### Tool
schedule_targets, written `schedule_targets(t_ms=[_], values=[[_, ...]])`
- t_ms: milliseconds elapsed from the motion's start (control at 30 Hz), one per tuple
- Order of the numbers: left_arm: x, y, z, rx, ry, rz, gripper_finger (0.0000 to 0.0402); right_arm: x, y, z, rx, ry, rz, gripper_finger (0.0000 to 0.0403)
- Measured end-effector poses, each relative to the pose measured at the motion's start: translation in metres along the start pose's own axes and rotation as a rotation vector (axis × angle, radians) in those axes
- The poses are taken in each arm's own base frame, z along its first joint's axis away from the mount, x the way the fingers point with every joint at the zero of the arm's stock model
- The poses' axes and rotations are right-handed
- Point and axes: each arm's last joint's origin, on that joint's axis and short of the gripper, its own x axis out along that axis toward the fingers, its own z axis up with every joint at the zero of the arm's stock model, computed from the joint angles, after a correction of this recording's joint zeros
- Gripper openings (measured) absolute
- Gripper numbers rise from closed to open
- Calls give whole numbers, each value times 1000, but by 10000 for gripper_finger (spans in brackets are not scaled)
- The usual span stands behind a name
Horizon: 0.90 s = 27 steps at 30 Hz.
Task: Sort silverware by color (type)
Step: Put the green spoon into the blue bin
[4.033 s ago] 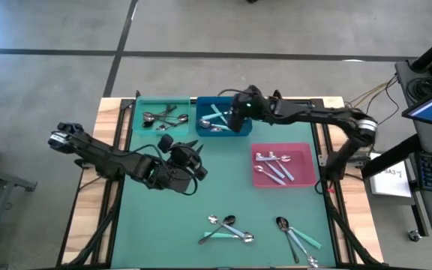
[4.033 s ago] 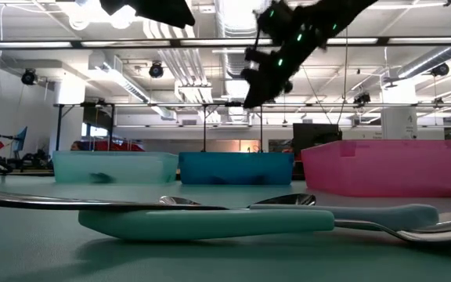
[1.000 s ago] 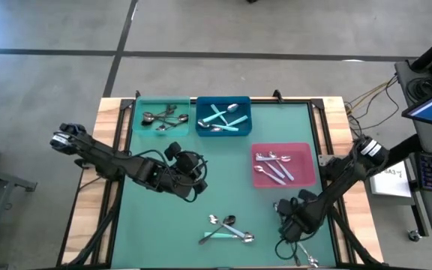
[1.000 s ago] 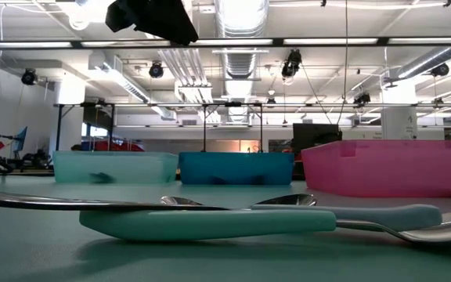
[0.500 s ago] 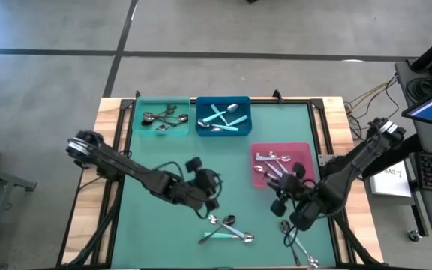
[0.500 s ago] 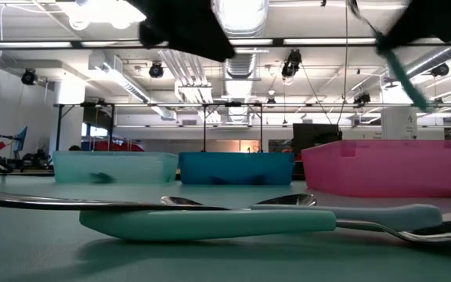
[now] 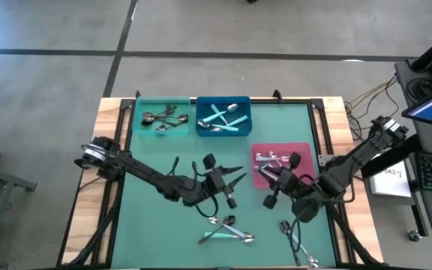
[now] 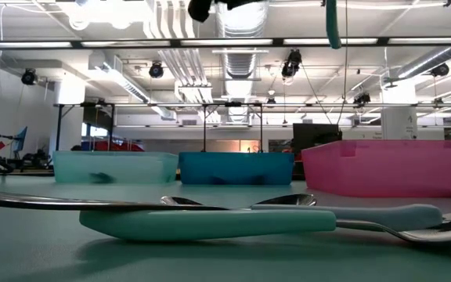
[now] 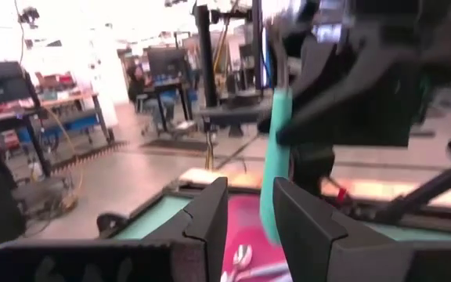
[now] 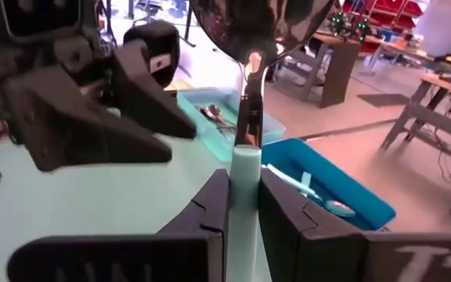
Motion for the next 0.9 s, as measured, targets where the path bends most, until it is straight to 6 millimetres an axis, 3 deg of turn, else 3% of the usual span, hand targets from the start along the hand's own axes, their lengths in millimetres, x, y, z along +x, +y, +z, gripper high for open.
schedule_targets(t_ms=[900], values=[[-1,-4,0,-121,-9,-106,88,18,21,24,-20,-118,183,34]])
